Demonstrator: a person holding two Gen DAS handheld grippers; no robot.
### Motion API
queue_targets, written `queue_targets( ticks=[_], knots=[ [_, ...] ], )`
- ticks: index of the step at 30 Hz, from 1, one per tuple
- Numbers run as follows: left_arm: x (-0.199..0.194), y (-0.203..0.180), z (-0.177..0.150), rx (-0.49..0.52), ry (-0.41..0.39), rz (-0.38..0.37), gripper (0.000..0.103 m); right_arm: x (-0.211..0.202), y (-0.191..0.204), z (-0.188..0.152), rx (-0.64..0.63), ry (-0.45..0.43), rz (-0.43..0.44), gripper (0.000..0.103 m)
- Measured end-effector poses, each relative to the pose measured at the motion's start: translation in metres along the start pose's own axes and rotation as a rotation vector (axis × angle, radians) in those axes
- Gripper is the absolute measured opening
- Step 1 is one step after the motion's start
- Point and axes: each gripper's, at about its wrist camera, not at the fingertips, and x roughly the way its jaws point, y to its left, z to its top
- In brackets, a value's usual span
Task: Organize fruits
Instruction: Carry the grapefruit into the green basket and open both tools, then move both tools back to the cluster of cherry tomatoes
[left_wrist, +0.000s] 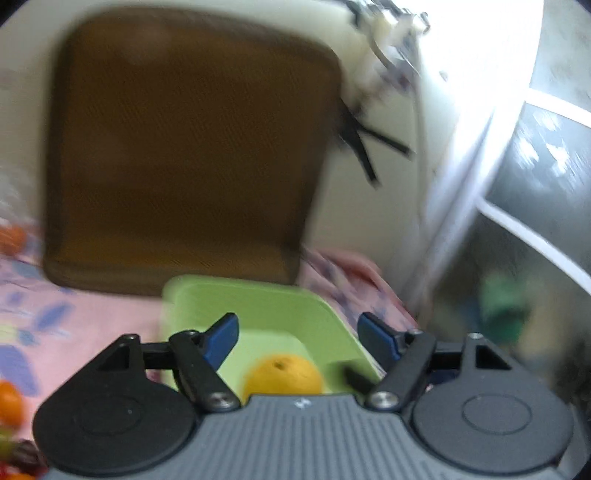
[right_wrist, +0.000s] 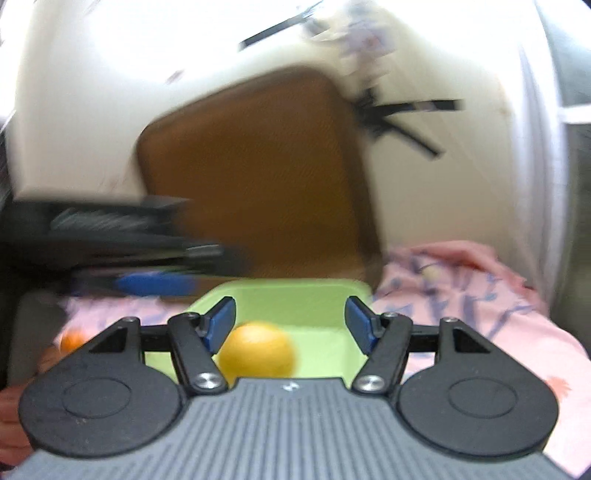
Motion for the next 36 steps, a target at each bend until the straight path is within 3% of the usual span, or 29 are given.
queue_targets(
  ticks=[3,7,9,13,15,19,26,30,33,36],
  knots=[
    [-0.004,0.018,0.003,-0.036,-0.002,0.115,0.076,0.005,-0.036,0.005,0.203,0.027,-0.020,0.068],
    [0.008,0.034,-0.008,-0.093,0.077,0.152,0.071,0.026,-0.076,-0.006,0.473,0.163,0.046,0.068],
    [0.018,0.036,-0.016,-0.121,0.126,0.143,0.060,0.031,-0.082,-0.015,0.559,0.232,0.095,0.068],
    [0.033,0.039,-0.030,-0.178,0.222,0.098,0.042,0.041,-0.076,-0.027,0.612,0.334,0.164,0.066],
    [0.037,0.033,-0.036,-0.166,0.238,0.111,0.041,0.043,-0.071,-0.028,0.621,0.346,0.198,0.064],
    [0.032,0.018,-0.042,-0.135,0.246,0.142,0.041,0.032,-0.067,-0.026,0.614,0.351,0.165,0.064],
    [0.002,-0.004,-0.065,-0.099,0.244,0.105,0.041,-0.013,-0.072,-0.038,0.570,0.290,0.104,0.065],
    [-0.015,-0.009,-0.073,-0.102,0.240,0.056,0.048,-0.041,-0.072,-0.040,0.558,0.204,0.046,0.065],
    [-0.043,-0.010,-0.073,-0.078,0.176,0.034,0.048,-0.069,-0.056,-0.026,0.449,0.065,-0.073,0.065],
    [-0.089,-0.003,-0.074,-0.015,0.063,0.025,0.051,-0.084,-0.028,-0.013,0.319,-0.028,-0.075,0.065]
  ],
)
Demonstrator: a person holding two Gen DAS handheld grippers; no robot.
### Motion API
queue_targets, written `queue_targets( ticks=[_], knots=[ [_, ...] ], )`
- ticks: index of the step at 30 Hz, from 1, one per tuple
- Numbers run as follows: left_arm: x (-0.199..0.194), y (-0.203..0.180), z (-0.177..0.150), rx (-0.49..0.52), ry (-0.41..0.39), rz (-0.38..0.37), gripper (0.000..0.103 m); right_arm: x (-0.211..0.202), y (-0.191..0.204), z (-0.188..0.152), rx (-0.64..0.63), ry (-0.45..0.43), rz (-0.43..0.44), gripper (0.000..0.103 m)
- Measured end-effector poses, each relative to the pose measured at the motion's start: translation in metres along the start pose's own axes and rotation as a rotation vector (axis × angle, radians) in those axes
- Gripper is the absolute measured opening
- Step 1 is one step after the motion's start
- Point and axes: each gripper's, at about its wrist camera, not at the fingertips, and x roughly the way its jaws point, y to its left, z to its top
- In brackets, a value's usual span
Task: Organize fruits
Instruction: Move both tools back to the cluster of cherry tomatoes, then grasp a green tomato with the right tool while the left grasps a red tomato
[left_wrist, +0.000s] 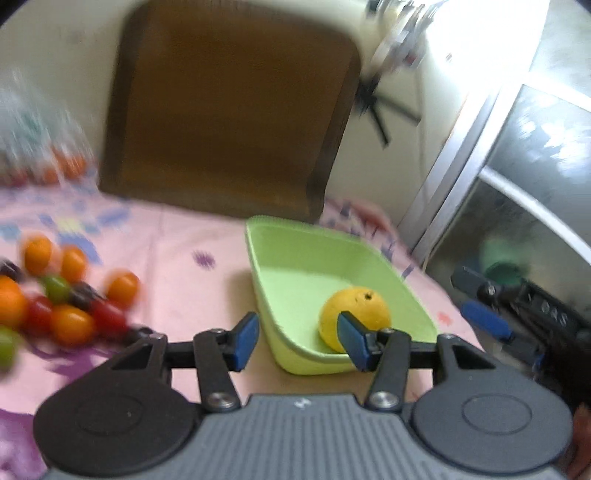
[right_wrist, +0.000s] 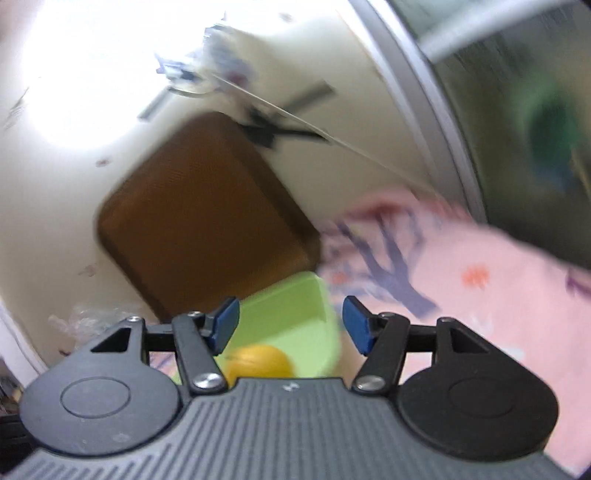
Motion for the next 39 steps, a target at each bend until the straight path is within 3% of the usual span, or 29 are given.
queue_targets(
  ticks=[2,4,9,12,15,25,27,30,32,34,39],
  knots=[
    [-0.029,0.012,-0.005,0.026,-0.069,0.031,0.052,-0.008,0.031,-0.006,-0.104,-0.018,0.061,0.063],
    [-0.057,0.035,-0.009,0.023,-0.122,0.079,0.052,-0.011,0.060,-0.020,-0.206,-0.005,0.127,0.052],
    [-0.110,0.111,-0.016,-0.107,-0.175,0.238,0.045,0.001,0.141,-0.080,-0.484,0.157,0.316,0.027],
    [-0.120,0.152,-0.016,-0.217,-0.151,0.282,0.045,0.016,0.183,-0.116,-0.607,0.261,0.397,0.026],
    [-0.121,0.171,-0.019,-0.239,-0.138,0.285,0.045,0.031,0.214,-0.140,-0.689,0.332,0.426,0.026],
    [-0.091,0.177,-0.022,-0.190,-0.066,0.283,0.045,0.063,0.235,-0.151,-0.654,0.464,0.414,0.028],
    [-0.087,0.179,-0.022,-0.194,-0.059,0.278,0.034,0.067,0.239,-0.155,-0.658,0.467,0.420,0.032],
    [-0.081,0.182,-0.025,-0.197,-0.040,0.283,0.028,0.069,0.243,-0.161,-0.673,0.462,0.424,0.038],
    [-0.081,0.182,-0.026,-0.192,-0.049,0.281,0.027,0.071,0.245,-0.164,-0.687,0.467,0.426,0.037],
    [-0.080,0.182,-0.026,-0.187,-0.051,0.282,0.027,0.069,0.247,-0.165,-0.698,0.466,0.433,0.030],
    [-0.083,0.172,-0.029,-0.160,-0.049,0.238,0.026,0.056,0.239,-0.162,-0.701,0.446,0.431,0.030]
  ],
)
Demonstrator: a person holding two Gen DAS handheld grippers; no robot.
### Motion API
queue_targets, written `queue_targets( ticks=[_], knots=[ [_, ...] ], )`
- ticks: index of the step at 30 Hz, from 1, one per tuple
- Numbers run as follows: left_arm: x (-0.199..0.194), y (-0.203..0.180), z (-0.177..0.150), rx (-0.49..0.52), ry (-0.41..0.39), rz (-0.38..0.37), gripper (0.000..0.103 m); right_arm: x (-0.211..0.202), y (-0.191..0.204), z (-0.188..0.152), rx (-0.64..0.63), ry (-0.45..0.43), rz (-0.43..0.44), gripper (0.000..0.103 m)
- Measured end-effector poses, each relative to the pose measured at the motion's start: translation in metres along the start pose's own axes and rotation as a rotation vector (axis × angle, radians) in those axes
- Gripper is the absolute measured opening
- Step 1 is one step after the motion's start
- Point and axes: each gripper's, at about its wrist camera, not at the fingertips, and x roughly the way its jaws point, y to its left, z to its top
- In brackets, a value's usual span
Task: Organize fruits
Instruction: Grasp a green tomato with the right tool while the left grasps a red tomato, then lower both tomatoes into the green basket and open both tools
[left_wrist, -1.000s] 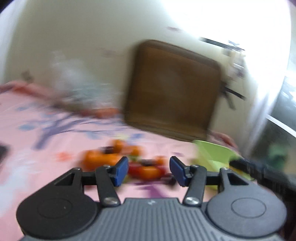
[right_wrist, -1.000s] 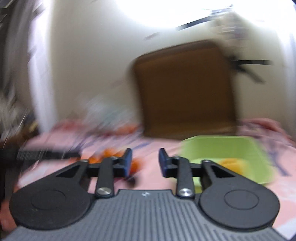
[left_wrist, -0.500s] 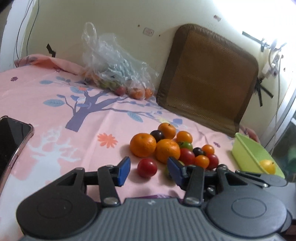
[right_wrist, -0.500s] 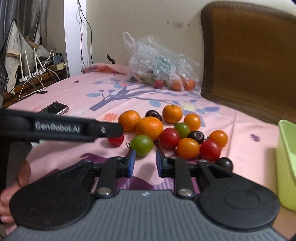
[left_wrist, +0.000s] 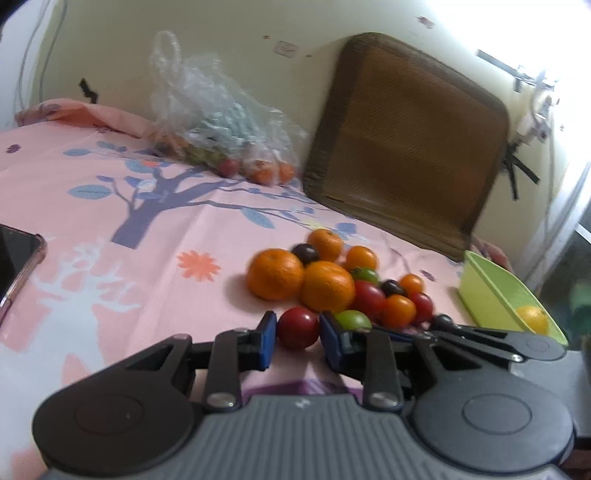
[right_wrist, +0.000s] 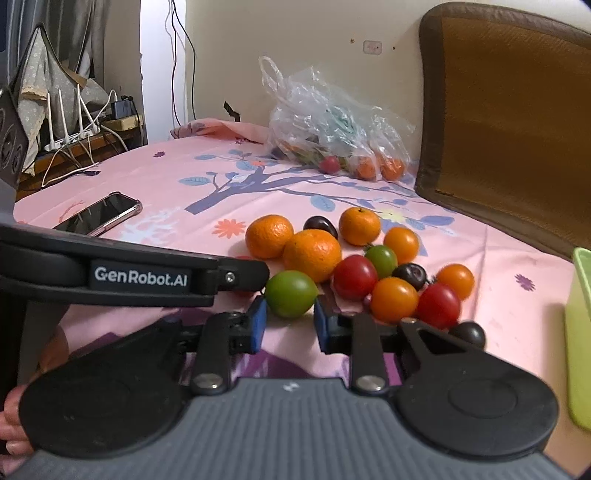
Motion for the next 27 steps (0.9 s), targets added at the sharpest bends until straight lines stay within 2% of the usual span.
queue_targets(
  ticks=[5,12,14,19,21,27],
  knots=[
    [-0.006,-0.027,-0.013,0.014,0.029,-0.094,0.026,-0.036,-0.007,-0.023,0.015,-0.028,-0.063,0.030],
    [0.011,-0.098,-0.022,0.101,0.102,-0.250,0.026,-0.093,-0.037,-0.059,0.115,-0.096,-0.218,0.030],
    [0.015,-0.116,-0.019,0.110,0.110,-0.294,0.026,-0.109,-0.049,-0.066,0.153,-0.143,-0.260,0.030],
    [0.026,-0.168,0.005,0.174,0.069,-0.369,0.026,-0.142,-0.081,-0.065,0.190,-0.297,-0.408,0.030],
    [0.037,-0.187,0.013,0.193,0.061,-0.373,0.026,-0.147,-0.096,-0.065,0.211,-0.331,-0.471,0.030],
    [0.072,-0.217,0.015,0.220,0.101,-0.321,0.027,-0.146,-0.127,-0.076,0.220,-0.333,-0.596,0.030]
  ],
)
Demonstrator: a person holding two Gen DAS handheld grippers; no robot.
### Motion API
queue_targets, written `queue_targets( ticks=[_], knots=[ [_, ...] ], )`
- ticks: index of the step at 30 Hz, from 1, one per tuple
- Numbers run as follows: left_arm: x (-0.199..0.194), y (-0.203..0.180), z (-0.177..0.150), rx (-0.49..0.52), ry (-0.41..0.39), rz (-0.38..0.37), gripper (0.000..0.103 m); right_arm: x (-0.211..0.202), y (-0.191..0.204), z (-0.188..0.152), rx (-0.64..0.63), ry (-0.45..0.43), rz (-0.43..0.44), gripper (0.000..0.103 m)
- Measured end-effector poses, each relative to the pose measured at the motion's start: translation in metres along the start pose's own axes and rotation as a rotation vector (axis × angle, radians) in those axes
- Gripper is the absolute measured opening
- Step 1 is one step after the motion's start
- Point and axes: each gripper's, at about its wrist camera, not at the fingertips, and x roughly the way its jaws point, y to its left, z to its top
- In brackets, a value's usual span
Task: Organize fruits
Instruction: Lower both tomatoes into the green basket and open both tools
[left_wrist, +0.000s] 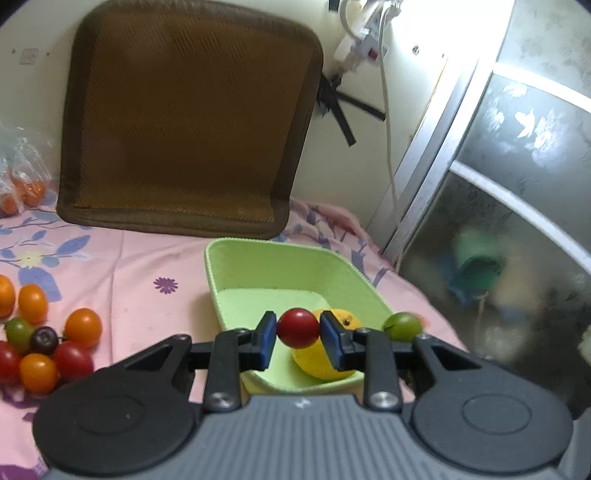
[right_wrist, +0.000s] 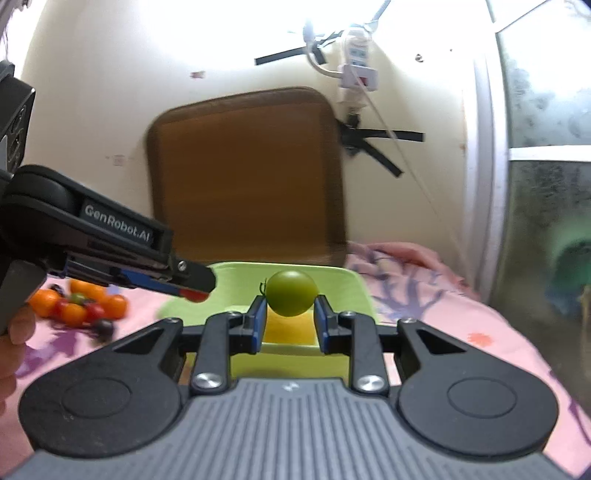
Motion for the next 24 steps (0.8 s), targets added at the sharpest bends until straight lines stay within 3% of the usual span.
queue_targets(
  ticks=[4,7,8,9,10,12,17,20,24],
  knots=[
    [0.019,-0.002,-0.004,0.019,0.038,0.028,0.027,0.011,-0.011,-0.004,0.034,0.020,-0.024,0.031],
    [0.024,-0.006,-0.007,0.056,0.035,0.058,0.035,0.006,-0.016,-0.004,0.067,0.035,-0.026,0.032],
    [0.024,-0.008,-0.007,0.065,0.034,0.058,0.038,0.006,-0.018,-0.005,0.078,0.034,-0.028,0.035],
    [0.024,-0.008,-0.007,0.067,0.033,0.056,0.041,0.006,-0.019,-0.005,0.087,0.034,-0.030,0.048],
    [0.024,-0.010,-0.007,0.071,0.029,0.055,0.043,0.006,-0.021,-0.005,0.095,0.030,-0.031,0.054],
    [0.019,-0.012,-0.008,0.085,0.009,0.077,0.051,0.005,-0.023,-0.004,0.108,0.016,-0.032,0.054],
    [-0.021,0.007,-0.012,0.041,-0.081,0.075,0.051,-0.001,-0.022,-0.006,0.113,-0.005,-0.039,0.054],
    [-0.059,0.040,-0.025,0.009,-0.129,0.155,0.051,-0.009,-0.017,-0.006,0.097,-0.039,-0.053,0.054],
    [-0.100,0.097,-0.047,-0.069,-0.131,0.333,0.051,-0.017,-0.003,-0.002,0.060,-0.082,-0.004,0.054]
  ],
)
